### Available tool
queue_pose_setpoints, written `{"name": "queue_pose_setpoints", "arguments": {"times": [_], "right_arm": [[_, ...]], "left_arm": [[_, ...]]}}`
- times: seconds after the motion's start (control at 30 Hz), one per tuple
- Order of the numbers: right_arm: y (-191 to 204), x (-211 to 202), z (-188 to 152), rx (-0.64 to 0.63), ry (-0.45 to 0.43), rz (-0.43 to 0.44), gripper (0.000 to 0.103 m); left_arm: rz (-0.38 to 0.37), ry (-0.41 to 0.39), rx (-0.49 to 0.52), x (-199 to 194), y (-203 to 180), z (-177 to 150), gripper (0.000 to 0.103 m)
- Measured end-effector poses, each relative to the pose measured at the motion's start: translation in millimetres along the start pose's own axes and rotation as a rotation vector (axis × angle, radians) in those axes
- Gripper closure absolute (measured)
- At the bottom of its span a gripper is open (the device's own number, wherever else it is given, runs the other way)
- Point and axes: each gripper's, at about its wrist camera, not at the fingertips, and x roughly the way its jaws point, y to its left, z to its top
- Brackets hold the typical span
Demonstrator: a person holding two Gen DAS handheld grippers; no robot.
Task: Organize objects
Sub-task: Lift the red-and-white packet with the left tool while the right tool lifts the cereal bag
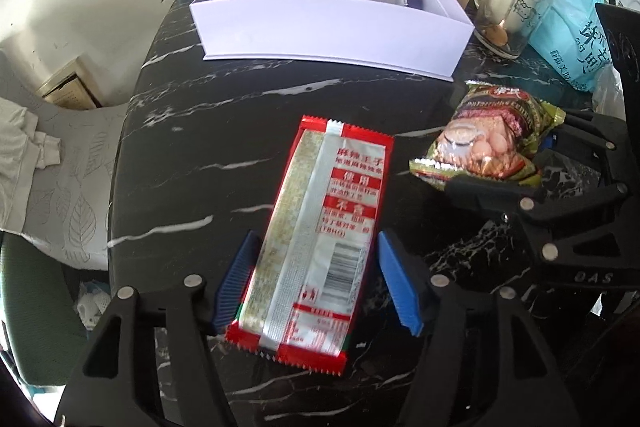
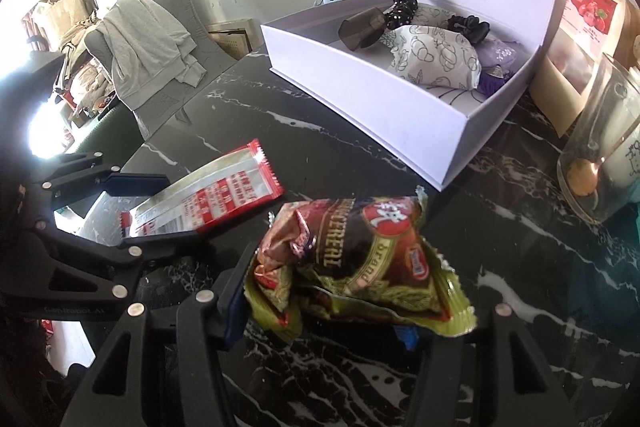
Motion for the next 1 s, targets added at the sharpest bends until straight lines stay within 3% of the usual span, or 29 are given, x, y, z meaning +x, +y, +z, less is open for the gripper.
{"name": "queue_pose_setpoints", "arguments": {"times": [0.27, 0.43, 0.63, 1.0], "right_arm": [[-3.2, -4.7, -6.1, 0.0, -0.002, 0.006, 0.045], [-3.6, -5.6, -7.5, 0.004, -0.001, 0.017, 0.045], [-0.6, -11.1, -7.9, -0.009, 0.0, 0.024, 0.045], [9.8, -44.5, -0.7, -0.045, -0.062, 0.002, 0.046]], "left_arm": [[-0.012, -0.023, -0.012, -0.1, 1.3, 5.0, 0.056], [-0.048, -0.008, -0.028, -1.9, 0.1, 7.5, 0.057], [-0.031, -0.006, -0.022, -8.3, -6.2, 7.6, 0.057], [-0.009, -0.074, -0.023, -50.5, -11.6, 14.8, 0.057]]}}
